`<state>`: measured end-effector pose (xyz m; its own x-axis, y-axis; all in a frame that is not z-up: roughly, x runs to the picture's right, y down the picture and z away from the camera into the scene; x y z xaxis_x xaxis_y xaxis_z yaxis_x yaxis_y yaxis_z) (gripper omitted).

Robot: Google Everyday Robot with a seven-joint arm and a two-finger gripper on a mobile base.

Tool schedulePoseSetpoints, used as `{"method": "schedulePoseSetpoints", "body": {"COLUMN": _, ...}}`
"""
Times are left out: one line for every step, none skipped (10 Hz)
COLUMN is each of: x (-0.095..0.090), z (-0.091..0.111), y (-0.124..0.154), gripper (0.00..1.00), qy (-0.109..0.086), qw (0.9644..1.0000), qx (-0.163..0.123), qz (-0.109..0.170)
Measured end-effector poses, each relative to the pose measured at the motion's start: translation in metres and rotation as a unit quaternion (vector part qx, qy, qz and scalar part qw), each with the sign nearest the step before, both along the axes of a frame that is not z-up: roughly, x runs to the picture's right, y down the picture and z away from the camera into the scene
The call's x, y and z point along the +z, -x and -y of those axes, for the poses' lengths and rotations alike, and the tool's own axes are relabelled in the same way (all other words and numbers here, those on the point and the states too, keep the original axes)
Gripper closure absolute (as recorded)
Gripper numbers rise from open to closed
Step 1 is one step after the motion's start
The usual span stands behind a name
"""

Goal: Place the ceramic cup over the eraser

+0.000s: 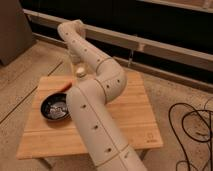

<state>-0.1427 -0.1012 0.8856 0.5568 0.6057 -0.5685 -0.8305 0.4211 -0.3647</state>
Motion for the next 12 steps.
{"method": "schedulePoseSetpoints", "body": {"x": 0.003, "z": -0.002, "y": 0.003, "gripper": 1.00, "qy": 0.003, "qw": 0.9999, "qx": 0.005, "qz": 0.008}}
{"method": "schedulePoseSetpoints", "body": {"x": 0.005, "z": -0.006, "y": 0.008, "gripper": 1.00, "qy": 0.009, "qw": 0.9998, "qx": 0.008, "qz": 0.017}}
{"method": "schedulePoseSetpoints", "body": {"x": 0.009, "z": -0.011, "y": 0.012, "gripper": 1.00, "qy": 0.013, "qw": 0.9996, "qx": 0.010, "qz": 0.025}}
{"method": "schedulePoseSetpoints", "body": {"x": 0.012, "z": -0.014, "y": 0.013, "gripper": 1.00, "qy": 0.017, "qw": 0.9995, "qx": 0.009, "qz": 0.027}}
{"method": "schedulePoseSetpoints", "body": {"x": 0.012, "z": -0.014, "y": 0.013, "gripper": 1.00, "qy": 0.017, "qw": 0.9995, "qx": 0.010, "qz": 0.027}}
{"method": "schedulePoseSetpoints", "body": {"x": 0.013, "z": -0.014, "y": 0.012, "gripper": 1.00, "qy": 0.017, "qw": 0.9995, "qx": 0.009, "qz": 0.027}}
{"method": "schedulePoseSetpoints", "body": {"x": 0.013, "z": -0.015, "y": 0.013, "gripper": 1.00, "qy": 0.017, "qw": 0.9995, "qx": 0.009, "qz": 0.027}}
{"method": "schedulePoseSetpoints", "body": {"x": 0.013, "z": -0.015, "y": 0.013, "gripper": 1.00, "qy": 0.017, "qw": 0.9995, "qx": 0.009, "qz": 0.027}}
{"method": "schedulePoseSetpoints", "body": {"x": 0.013, "z": -0.015, "y": 0.013, "gripper": 1.00, "qy": 0.017, "qw": 0.9995, "qx": 0.009, "qz": 0.027}}
{"method": "schedulePoseSetpoints", "body": {"x": 0.013, "z": -0.015, "y": 0.012, "gripper": 1.00, "qy": 0.017, "qw": 0.9995, "qx": 0.009, "qz": 0.027}}
{"method": "schedulePoseSetpoints", "body": {"x": 0.014, "z": -0.014, "y": 0.011, "gripper": 1.00, "qy": 0.015, "qw": 0.9995, "qx": 0.010, "qz": 0.025}}
{"method": "schedulePoseSetpoints", "body": {"x": 0.023, "z": -0.011, "y": 0.006, "gripper": 1.00, "qy": 0.004, "qw": 0.9996, "qx": 0.013, "qz": 0.024}}
